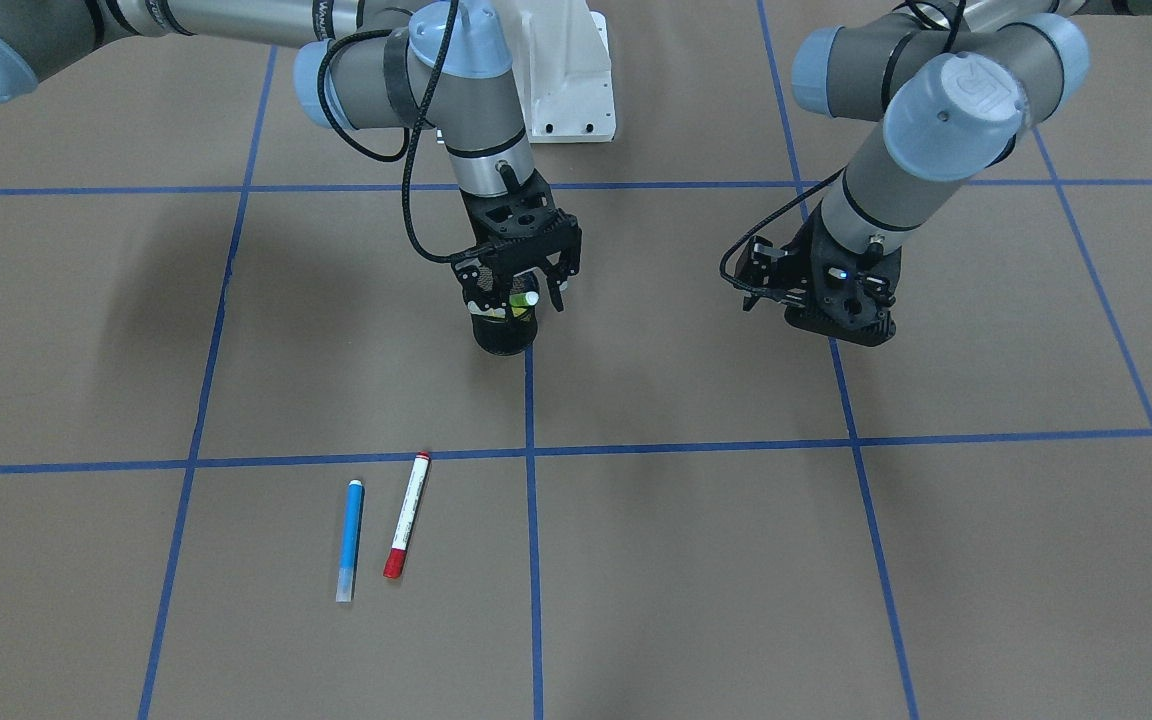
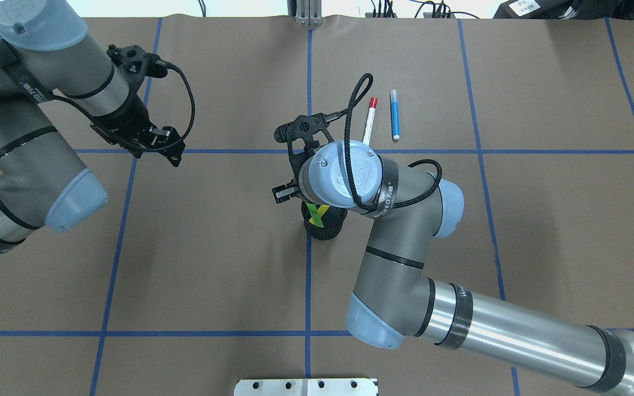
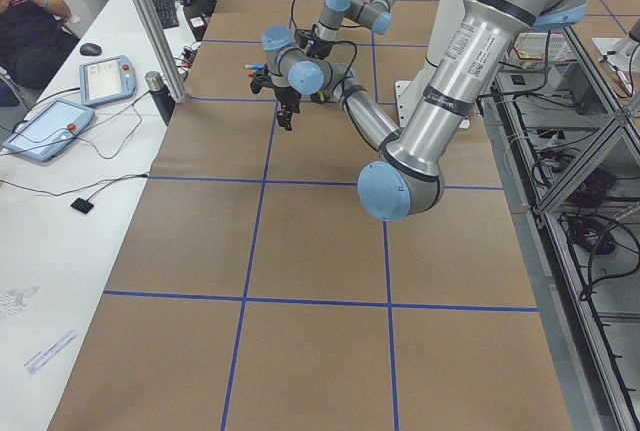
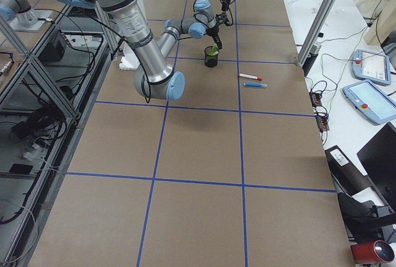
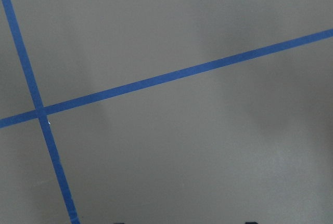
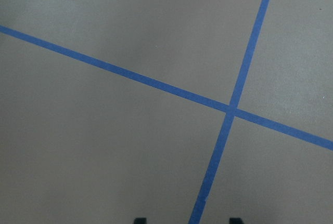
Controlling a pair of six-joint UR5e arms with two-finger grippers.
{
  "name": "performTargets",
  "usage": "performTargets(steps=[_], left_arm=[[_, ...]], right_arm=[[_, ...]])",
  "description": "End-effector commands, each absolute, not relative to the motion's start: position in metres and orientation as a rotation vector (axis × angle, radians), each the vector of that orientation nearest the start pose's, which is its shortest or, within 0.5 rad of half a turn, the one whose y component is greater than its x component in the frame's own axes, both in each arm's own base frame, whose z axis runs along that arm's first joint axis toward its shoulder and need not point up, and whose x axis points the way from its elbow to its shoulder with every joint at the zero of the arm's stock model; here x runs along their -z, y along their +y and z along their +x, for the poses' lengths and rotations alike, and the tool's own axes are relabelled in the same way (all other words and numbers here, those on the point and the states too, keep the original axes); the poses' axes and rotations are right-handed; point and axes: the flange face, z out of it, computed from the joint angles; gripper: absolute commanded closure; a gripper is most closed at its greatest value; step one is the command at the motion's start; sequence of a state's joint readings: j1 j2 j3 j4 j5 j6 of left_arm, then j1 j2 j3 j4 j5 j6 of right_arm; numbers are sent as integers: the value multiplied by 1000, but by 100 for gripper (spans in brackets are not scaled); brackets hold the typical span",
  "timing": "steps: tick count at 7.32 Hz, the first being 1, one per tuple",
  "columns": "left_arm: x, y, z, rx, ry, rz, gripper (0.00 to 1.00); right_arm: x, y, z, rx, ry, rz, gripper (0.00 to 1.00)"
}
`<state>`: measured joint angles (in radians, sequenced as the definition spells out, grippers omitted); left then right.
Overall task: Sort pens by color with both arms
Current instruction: 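Align and close the right gripper on the green highlighter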
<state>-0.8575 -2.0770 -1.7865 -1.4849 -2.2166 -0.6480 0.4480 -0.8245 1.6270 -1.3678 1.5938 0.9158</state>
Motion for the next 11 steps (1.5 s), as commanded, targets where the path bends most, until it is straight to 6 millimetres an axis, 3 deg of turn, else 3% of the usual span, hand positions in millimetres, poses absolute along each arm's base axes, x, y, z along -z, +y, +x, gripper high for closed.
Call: performTargets(steps=[1,5,11], left_arm=[[-280,-523,356,-265,871,83,18],[-281,-523,357,-266,871,81,18],[-282,-523,357,-267,869,80,18]], right_arm=[[-161,-420,-572,201,-871,511,47],[-160,-419,-571,202,-873,509,62],[-166,-418,-573,205,-862,500,67]])
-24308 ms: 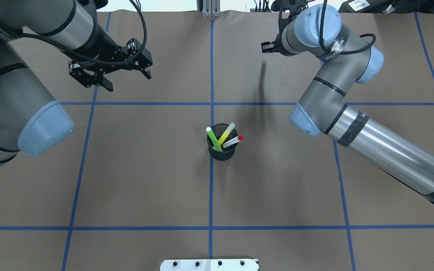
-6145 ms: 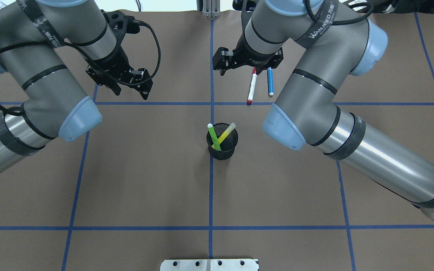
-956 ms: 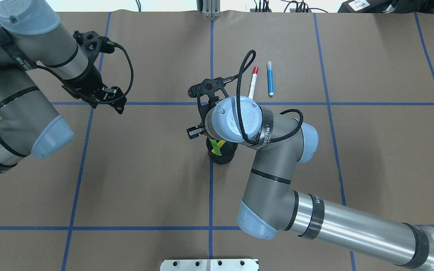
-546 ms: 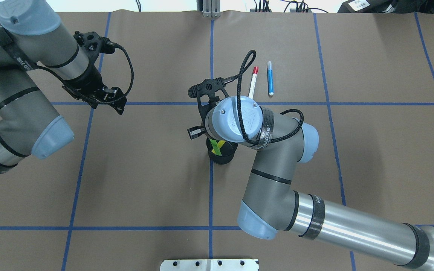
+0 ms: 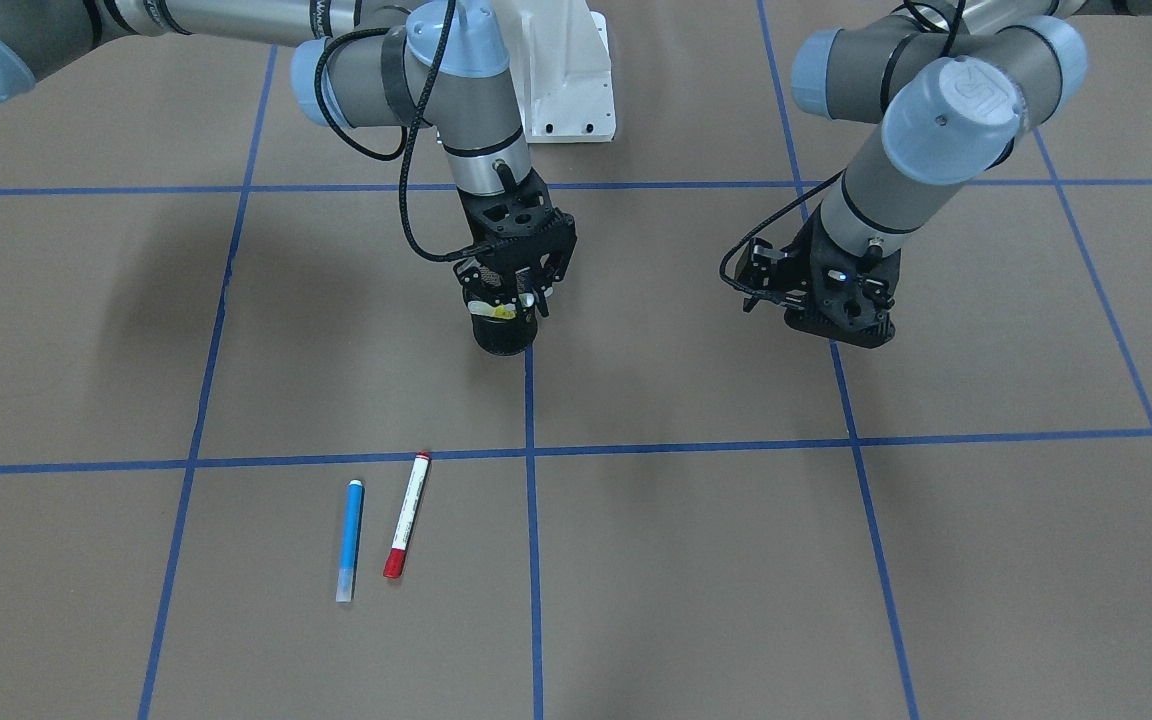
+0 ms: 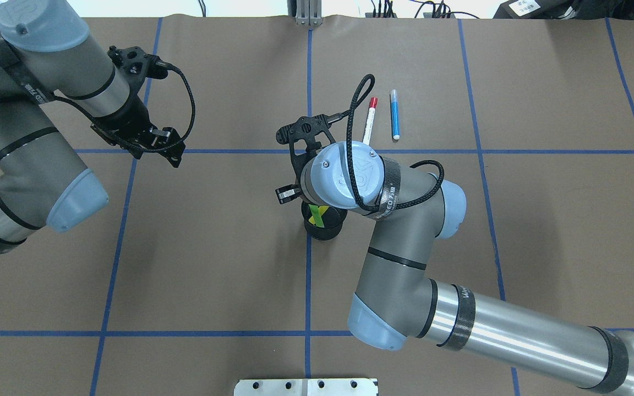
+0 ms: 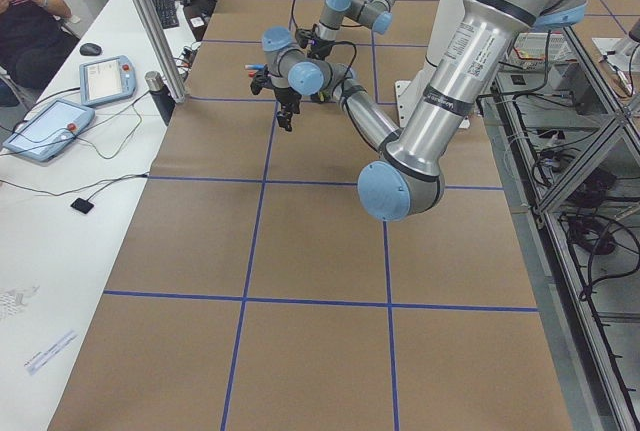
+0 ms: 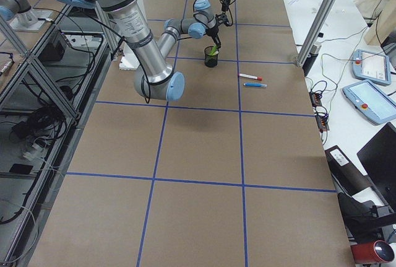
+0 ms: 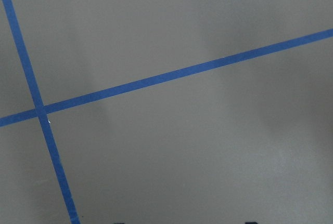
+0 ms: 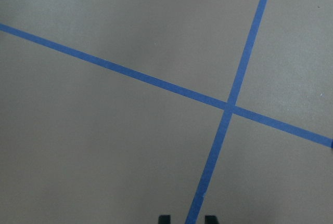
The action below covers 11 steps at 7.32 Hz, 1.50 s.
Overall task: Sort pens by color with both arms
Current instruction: 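Align and close the right gripper on the green highlighter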
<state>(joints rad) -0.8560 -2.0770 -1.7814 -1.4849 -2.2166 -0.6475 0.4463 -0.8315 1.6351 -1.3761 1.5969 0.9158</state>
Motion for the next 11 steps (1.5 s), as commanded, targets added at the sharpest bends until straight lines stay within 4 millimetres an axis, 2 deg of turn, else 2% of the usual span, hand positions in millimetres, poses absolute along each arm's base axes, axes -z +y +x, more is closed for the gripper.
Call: performTargets(steps=[1,2,5,6,8,10,11], left_arm=[[-282,-523,357,-267,869,80,18],[-282,-523,357,-267,869,80,18],[-284,-524,359,-267,866,75,18],[-282,-524,358,-266,868,78,18],[-282,-524,359,-267,869,78,18],[-282,-524,359,-265,868,76,18],[-282,-524,359,-266,868,77,18]], right_arm=[[-166,-417,-573,207,-862,499,67],[-167,-416,-574,208,-861,498,67],[-166,-415,-574,210,-864,499,80],[-164,-415,-573,210,-867,501,81],[-151,-407,-560,216,-886,489,81],[-135,-401,-538,223,-891,466,81],[-129,-404,-525,219,-894,453,81]])
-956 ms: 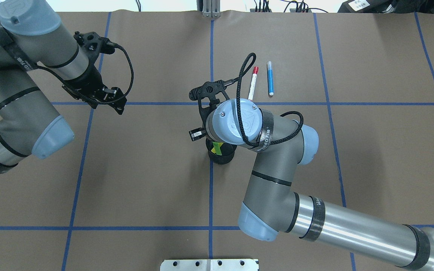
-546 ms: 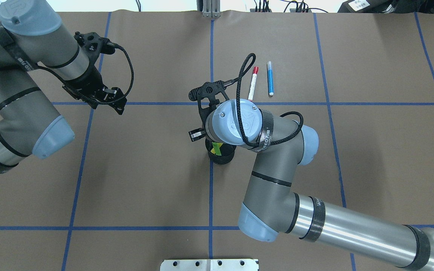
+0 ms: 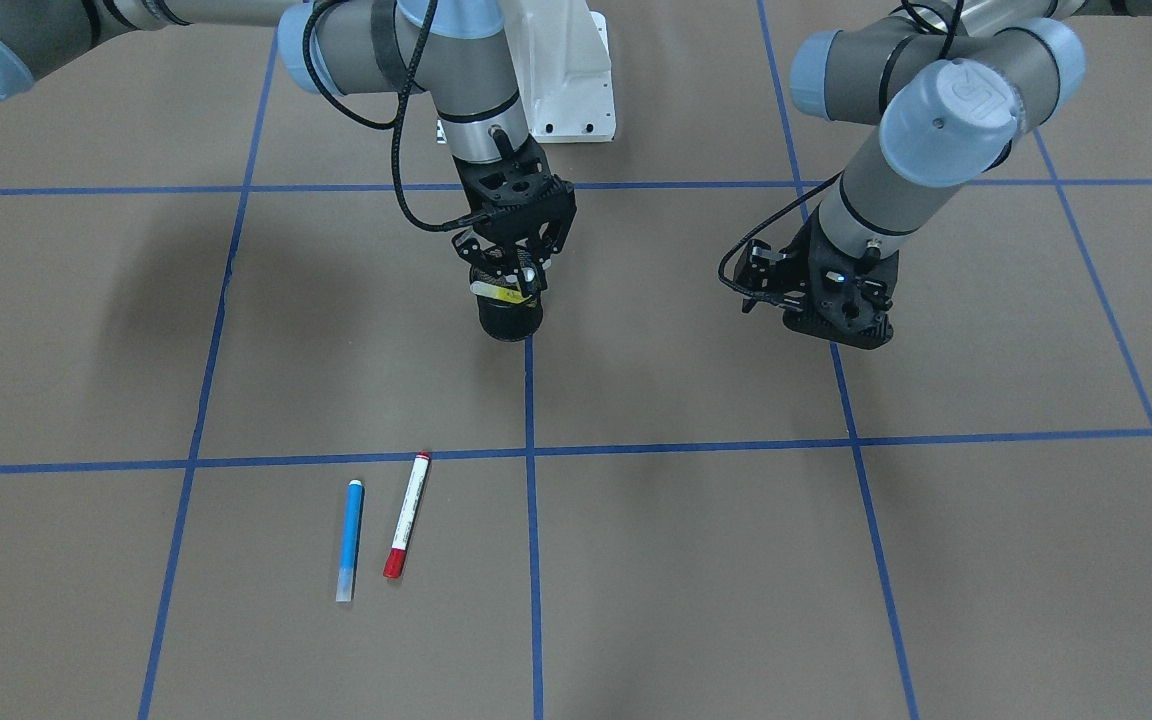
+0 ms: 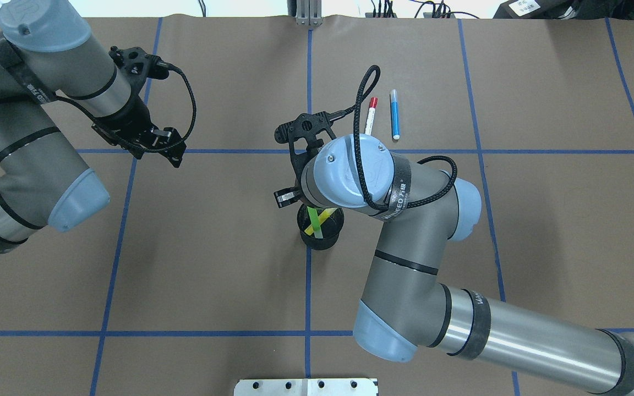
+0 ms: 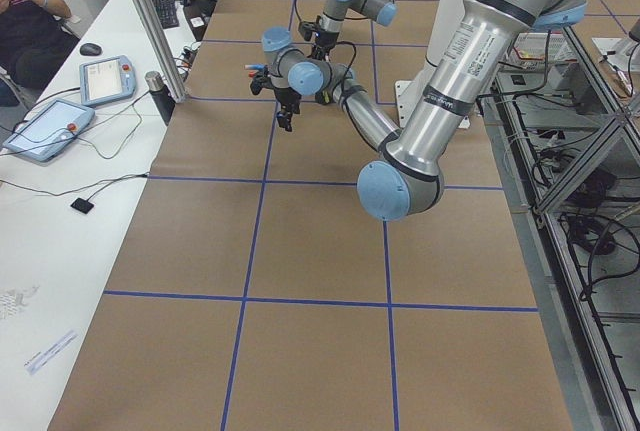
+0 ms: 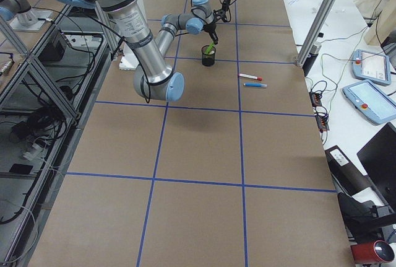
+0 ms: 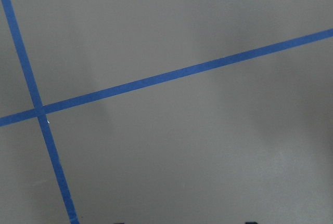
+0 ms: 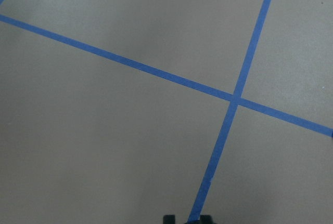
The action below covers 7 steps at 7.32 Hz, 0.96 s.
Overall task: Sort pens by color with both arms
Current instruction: 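Lift the green highlighter out of the cup with the right gripper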
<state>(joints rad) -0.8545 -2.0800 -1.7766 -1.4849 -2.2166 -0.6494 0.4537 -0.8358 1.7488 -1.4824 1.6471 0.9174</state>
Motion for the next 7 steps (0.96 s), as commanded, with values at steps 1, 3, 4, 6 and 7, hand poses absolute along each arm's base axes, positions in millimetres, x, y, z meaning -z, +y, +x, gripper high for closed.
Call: performTargets(steps=[1,3,4,6,7], left_arm=[[-282,-524,359,-265,868,76,18],[-281,-524,359,-264,869,77,18],[-281,-524,359,-264,869,77,18],[-279,-524,360,-266,870,80,18],[-278,-524,360,-251,871,74,18]], right_arm=[[-123,-416,-509,210,-907,432,82],[-111,-441,-486,179,-924,432,82],[-104,-454,-471,166,-928,403,82],[-91,-480,-450,88,-924,363,83],[-88,-498,-449,69,-929,328,83]])
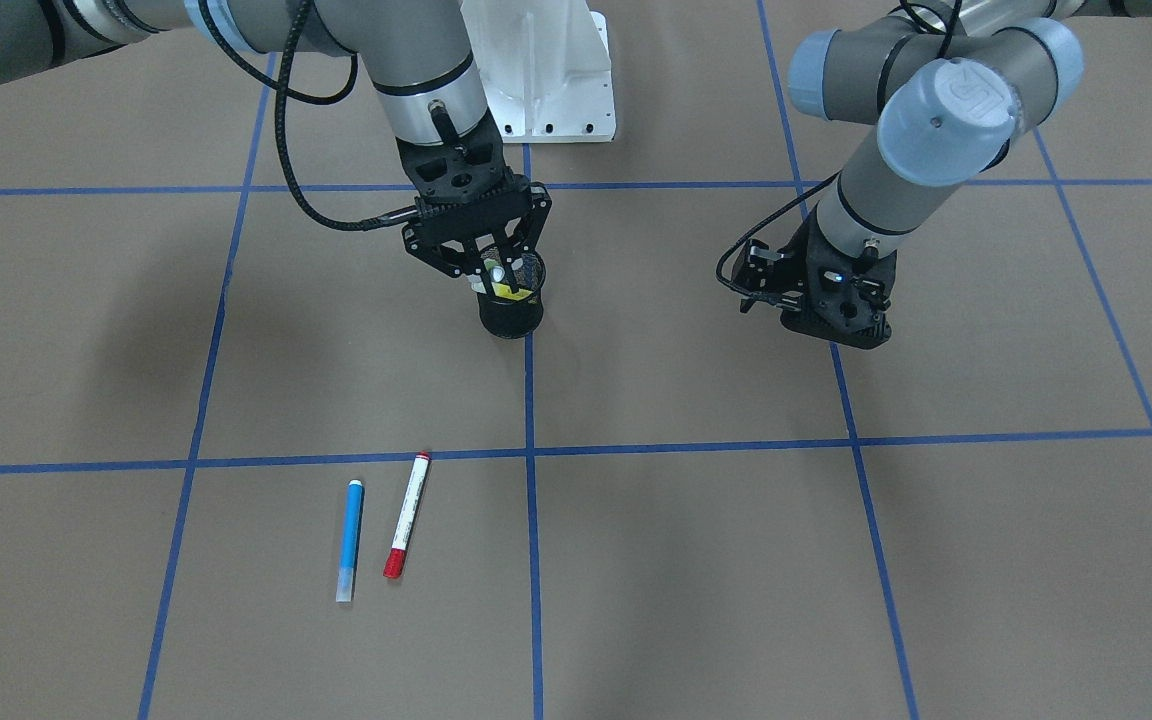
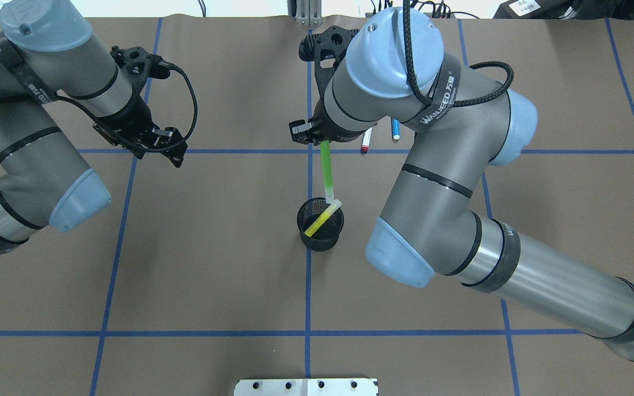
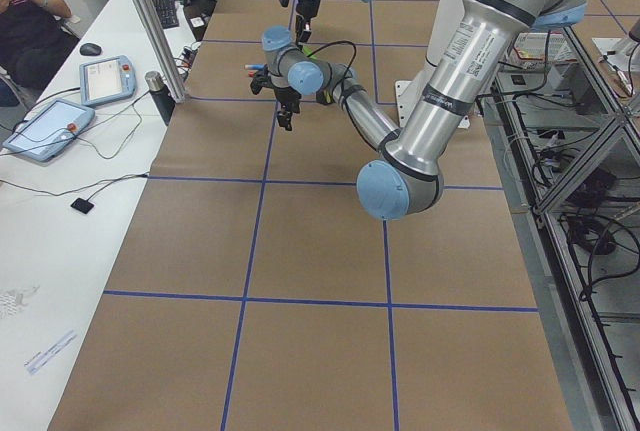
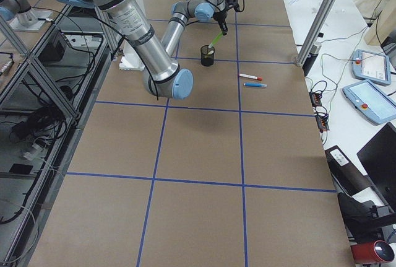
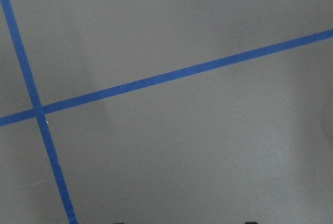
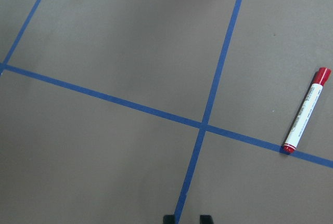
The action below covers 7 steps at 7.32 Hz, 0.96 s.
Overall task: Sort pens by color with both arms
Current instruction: 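Lift the green highlighter out of the cup with the right gripper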
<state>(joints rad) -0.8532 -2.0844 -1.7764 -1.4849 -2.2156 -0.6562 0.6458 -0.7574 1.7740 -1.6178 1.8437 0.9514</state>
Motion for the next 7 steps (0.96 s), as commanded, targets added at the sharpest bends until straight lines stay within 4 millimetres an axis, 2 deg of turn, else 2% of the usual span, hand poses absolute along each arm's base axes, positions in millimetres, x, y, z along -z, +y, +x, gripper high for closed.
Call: performTargets(steps=[1,2,3,4,6,7], left_arm=[[-277,-523,361,-251,873,75,18],[-275,-523,360,-249,875,76,18],[-272,-522,360,-234,878,75,18],[-272,-522,359,-229,875,76,18],[-271,-522,357,-221,865,91,18],[-271,-522,357,-220,865,90,18]], right_arm=[[-86,-526,-455,16,-913,283,83],[-91,-555,-461,-10,-890,236,83],[-101,-587,-454,-34,-888,167,88],[-104,-613,-450,-58,-878,125,87],[-124,-641,-462,-82,-851,94,86],[-147,-655,-475,-83,-833,78,86]])
